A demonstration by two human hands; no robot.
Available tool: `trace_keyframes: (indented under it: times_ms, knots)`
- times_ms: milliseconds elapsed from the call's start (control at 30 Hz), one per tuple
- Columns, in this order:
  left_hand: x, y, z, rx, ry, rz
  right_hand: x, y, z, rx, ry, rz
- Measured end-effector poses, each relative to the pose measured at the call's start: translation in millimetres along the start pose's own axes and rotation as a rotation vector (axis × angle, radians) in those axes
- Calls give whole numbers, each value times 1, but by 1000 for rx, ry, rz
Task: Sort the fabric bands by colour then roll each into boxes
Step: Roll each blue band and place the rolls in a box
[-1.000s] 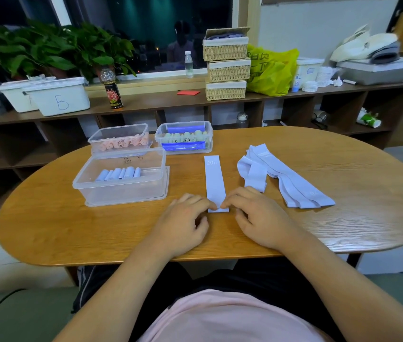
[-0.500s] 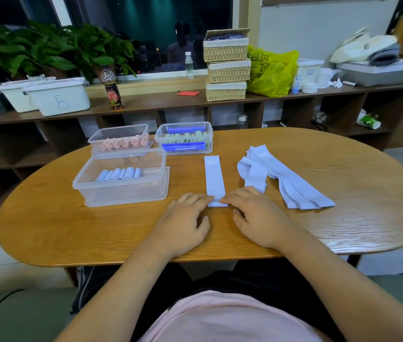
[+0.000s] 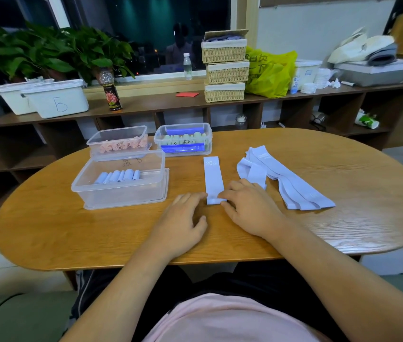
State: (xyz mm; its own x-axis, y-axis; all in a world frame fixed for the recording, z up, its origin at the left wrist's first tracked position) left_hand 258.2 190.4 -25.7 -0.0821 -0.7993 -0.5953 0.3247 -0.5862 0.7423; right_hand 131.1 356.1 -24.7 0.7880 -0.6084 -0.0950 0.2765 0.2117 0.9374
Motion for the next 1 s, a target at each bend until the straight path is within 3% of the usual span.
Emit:
trace_keyframes:
  times_ms: [200,400,833,1000]
  knots:
    - [-1,3,-5,-44,-17,-22,3,2,-20,-77,24,57]
    - [-4,1,-9,52,-154,-50,4,3,-29,-76,29,65]
    - [-4,-1,-5,78,-146,18,3,11,-31,-122,-3,150]
    - [-2,-3,-4,76,-130,31,0,9,-30,-65,36,179]
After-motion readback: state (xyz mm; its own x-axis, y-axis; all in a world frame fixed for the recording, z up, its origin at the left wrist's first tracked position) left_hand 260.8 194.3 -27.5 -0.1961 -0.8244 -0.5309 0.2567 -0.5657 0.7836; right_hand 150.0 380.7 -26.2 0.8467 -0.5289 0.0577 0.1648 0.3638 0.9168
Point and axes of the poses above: each hand's wrist, its own z-axis towards the middle knuckle, its own y-axis out of the back of the hand, x = y × z, the point moved 3 cm from there along z, towards the middle knuckle, and after that the axes turned 13 degrees about -z, right-handed, at the moved point
